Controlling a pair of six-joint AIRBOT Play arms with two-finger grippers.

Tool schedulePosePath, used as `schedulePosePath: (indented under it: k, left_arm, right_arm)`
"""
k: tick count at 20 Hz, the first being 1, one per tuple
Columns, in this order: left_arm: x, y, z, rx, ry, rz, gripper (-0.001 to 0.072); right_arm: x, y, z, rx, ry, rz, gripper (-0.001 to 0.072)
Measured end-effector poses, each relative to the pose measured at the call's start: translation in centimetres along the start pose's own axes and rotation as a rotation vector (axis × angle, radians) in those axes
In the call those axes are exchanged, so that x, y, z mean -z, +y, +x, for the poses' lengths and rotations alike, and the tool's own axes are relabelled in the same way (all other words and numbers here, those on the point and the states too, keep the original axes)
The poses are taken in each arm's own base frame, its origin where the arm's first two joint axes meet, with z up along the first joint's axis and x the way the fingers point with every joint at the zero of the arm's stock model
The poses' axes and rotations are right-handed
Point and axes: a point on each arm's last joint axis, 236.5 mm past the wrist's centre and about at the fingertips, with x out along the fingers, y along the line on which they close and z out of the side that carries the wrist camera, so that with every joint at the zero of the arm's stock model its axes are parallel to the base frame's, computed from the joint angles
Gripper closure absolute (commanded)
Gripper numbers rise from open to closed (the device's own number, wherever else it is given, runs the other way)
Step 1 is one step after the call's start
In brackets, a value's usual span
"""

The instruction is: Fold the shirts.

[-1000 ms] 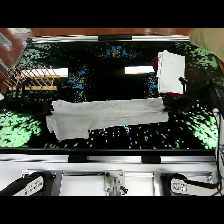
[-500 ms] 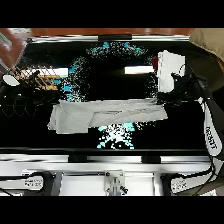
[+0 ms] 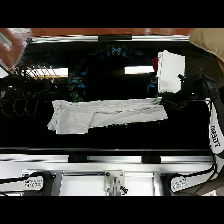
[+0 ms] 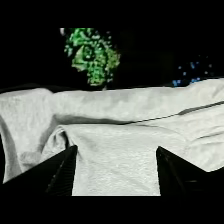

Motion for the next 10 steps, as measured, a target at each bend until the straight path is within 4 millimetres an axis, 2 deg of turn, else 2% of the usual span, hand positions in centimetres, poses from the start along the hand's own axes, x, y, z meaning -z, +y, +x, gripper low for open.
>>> schedulePosePath:
  k: [3,6,7,9,10]
  left_arm:
    - [-0.8,-2.0,-2.2,0.021,-0.056,0.031,0.0128]
    - [-1.2,-3.7,-4.0,0.041,-0.100,0.056,0.0129]
    - [-1.2,-4.4,-4.3,0.054,-0.109,0.064,0.0129]
    - [-1.1,-5.6,-4.6,0.071,-0.117,0.082,0.0129]
    - [-1.0,-6.1,-4.6,0.077,-0.116,0.091,0.0129]
  right_arm:
    - [0.9,0.9,2.0,-0.079,0.072,0.050,0.0024]
    - [1.9,1.7,3.1,-0.137,0.139,0.082,0.0043]
    - [2.1,2.0,3.3,-0.151,0.152,0.089,0.0147]
    - [2.5,1.9,3.9,-0.154,0.175,0.099,0.0482]
    - [2.8,1.9,4.1,-0.155,0.186,0.103,0.0576]
